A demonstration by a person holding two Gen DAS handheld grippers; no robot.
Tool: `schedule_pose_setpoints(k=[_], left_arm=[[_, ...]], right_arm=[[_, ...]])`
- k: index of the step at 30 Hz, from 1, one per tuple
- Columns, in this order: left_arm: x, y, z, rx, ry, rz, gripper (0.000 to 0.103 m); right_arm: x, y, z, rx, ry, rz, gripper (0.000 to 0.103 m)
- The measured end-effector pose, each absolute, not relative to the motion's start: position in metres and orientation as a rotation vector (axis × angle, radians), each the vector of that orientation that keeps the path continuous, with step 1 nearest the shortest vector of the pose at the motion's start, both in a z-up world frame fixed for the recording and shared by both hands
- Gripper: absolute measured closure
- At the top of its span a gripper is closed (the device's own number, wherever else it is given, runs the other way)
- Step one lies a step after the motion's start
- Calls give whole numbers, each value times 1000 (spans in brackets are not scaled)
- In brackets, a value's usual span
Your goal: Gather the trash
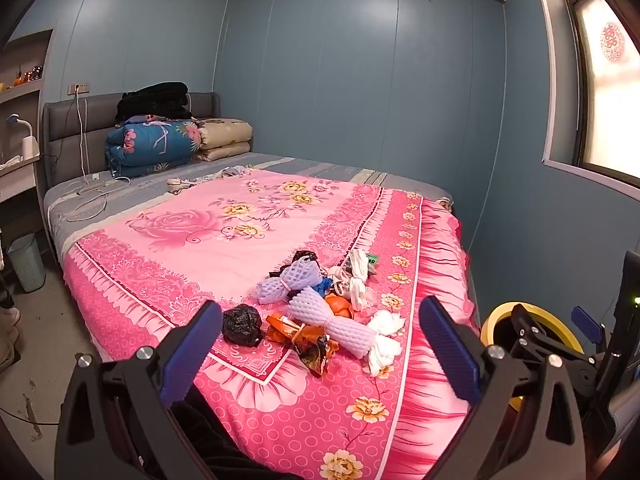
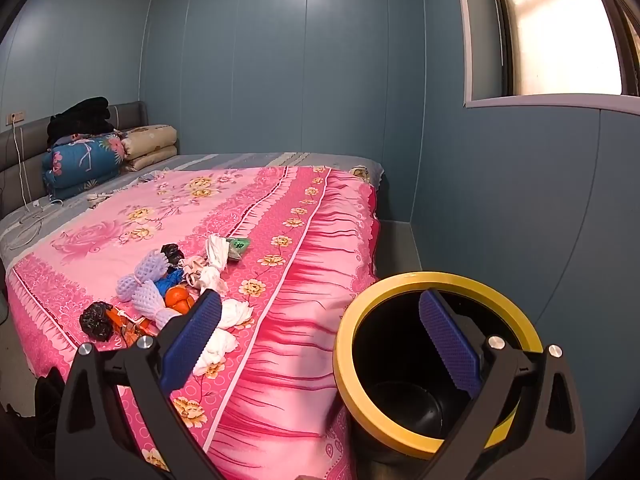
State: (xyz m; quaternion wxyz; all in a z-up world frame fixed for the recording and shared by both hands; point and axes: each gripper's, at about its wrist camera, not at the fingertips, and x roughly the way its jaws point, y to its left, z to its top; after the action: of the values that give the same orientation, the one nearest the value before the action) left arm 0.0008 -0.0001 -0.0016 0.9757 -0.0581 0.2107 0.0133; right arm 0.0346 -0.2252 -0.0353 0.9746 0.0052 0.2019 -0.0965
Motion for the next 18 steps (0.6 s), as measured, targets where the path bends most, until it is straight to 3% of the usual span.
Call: schedule_pose_setpoints(k=[18], left_arm=[[2, 0, -3, -116, 425, 26, 8]], right_arm=[[35, -224, -33, 12, 413, -196, 8]])
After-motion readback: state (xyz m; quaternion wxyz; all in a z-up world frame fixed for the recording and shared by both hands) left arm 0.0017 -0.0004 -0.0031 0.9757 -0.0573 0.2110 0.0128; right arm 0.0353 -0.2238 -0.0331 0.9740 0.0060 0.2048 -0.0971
